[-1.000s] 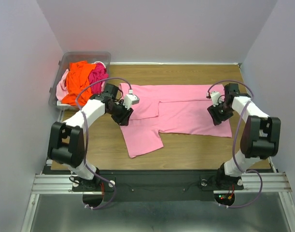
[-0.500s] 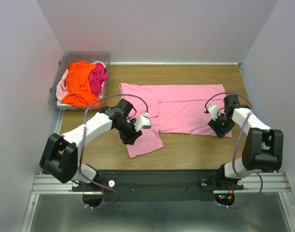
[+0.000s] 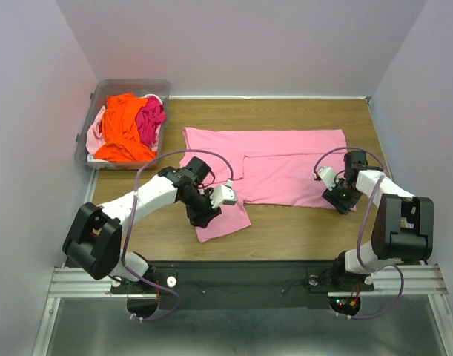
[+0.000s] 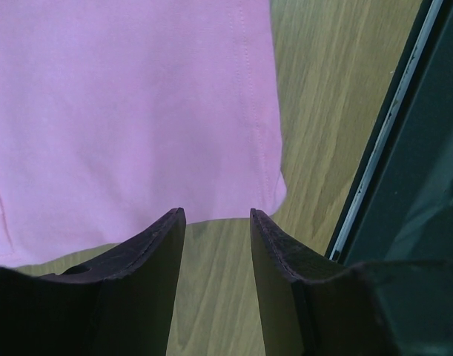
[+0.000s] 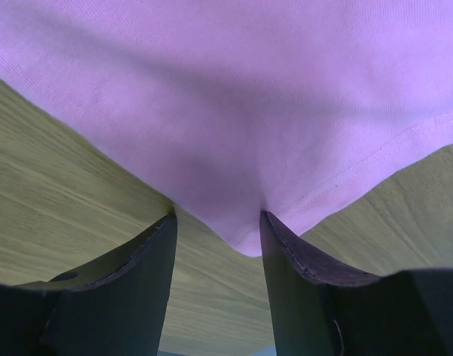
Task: Fold and stack the t-shirts
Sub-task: Fold the tshirt
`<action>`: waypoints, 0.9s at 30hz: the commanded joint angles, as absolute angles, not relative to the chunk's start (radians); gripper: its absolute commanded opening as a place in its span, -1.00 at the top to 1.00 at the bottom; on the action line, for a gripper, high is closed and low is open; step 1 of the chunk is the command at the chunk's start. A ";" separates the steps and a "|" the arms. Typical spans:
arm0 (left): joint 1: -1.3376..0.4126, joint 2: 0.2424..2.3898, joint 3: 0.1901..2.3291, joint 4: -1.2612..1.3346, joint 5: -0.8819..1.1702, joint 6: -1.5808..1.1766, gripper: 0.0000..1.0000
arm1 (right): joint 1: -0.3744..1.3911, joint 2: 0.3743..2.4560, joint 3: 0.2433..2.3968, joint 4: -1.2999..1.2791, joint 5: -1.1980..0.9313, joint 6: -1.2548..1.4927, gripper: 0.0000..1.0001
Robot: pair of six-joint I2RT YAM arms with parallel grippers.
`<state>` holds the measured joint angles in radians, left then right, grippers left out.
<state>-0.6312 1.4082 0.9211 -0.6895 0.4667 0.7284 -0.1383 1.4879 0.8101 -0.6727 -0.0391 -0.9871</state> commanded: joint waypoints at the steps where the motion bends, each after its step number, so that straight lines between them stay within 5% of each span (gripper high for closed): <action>1: -0.667 1.407 0.894 -0.701 0.463 0.746 -0.04 | -0.155 1.494 0.766 -0.600 -0.006 -1.034 -0.09; 5: -0.716 1.420 0.873 -0.677 0.420 0.729 -0.06 | -0.156 1.508 0.758 -0.566 -0.006 -1.037 -0.07; 8: -0.758 1.439 0.859 -0.646 0.391 0.707 -0.06 | -0.158 1.531 0.759 -0.548 0.025 -1.040 0.21; 12: -0.793 1.483 0.853 -0.597 0.362 0.684 -0.03 | -0.158 1.540 0.778 -0.543 0.026 -1.035 0.97; 22: -0.834 1.554 0.813 -0.581 0.324 0.678 0.03 | -0.158 1.520 0.813 -0.548 0.023 -1.034 0.99; 27: -0.838 1.556 0.819 -0.600 0.291 0.670 0.68 | -0.158 1.503 0.824 -0.552 0.020 -1.032 0.99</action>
